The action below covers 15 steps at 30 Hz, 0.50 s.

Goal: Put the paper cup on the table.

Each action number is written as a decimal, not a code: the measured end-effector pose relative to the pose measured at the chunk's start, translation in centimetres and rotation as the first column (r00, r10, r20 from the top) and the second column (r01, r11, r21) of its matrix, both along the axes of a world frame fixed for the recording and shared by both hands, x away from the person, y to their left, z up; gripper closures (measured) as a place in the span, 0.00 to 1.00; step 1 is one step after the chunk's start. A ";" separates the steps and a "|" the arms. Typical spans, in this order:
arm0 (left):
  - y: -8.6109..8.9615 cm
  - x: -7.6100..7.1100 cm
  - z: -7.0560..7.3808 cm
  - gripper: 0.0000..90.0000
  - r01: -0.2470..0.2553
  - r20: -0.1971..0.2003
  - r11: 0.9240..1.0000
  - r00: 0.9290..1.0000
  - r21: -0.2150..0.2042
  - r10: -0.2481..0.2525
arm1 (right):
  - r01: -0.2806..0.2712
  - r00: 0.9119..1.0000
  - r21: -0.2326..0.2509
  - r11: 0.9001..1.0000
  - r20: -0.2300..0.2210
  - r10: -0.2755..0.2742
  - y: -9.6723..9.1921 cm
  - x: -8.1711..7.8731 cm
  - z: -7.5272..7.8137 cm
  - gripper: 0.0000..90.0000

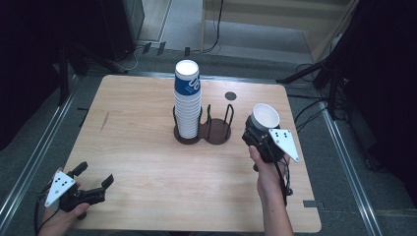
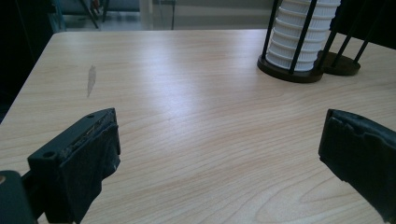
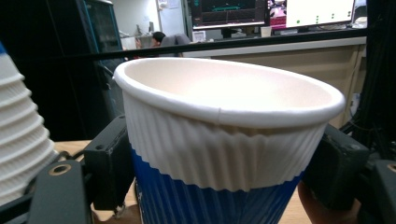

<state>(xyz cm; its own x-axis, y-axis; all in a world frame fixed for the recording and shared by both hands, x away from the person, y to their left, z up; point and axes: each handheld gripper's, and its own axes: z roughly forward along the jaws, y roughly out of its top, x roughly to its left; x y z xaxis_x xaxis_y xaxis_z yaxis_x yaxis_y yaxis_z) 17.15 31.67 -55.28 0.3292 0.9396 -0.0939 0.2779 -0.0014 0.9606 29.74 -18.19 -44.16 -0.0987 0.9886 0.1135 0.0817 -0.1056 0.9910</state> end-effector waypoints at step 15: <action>0.1 0.0 0.0 0.00 0.000 -0.007 1.000 1.000 -0.004 0.000 | 0.010 0.999 -0.105 0.994 0.048 -0.005 -0.2 2.1 -2.5 0.24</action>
<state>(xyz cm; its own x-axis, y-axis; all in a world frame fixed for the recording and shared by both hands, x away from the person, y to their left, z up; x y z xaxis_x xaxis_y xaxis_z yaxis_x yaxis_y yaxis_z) 17.12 31.74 -55.27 0.3281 0.9394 -0.0996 0.2846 0.0023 0.9586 31.80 -18.35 -46.67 -0.0940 0.9956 0.0043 0.0337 -0.0012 0.9994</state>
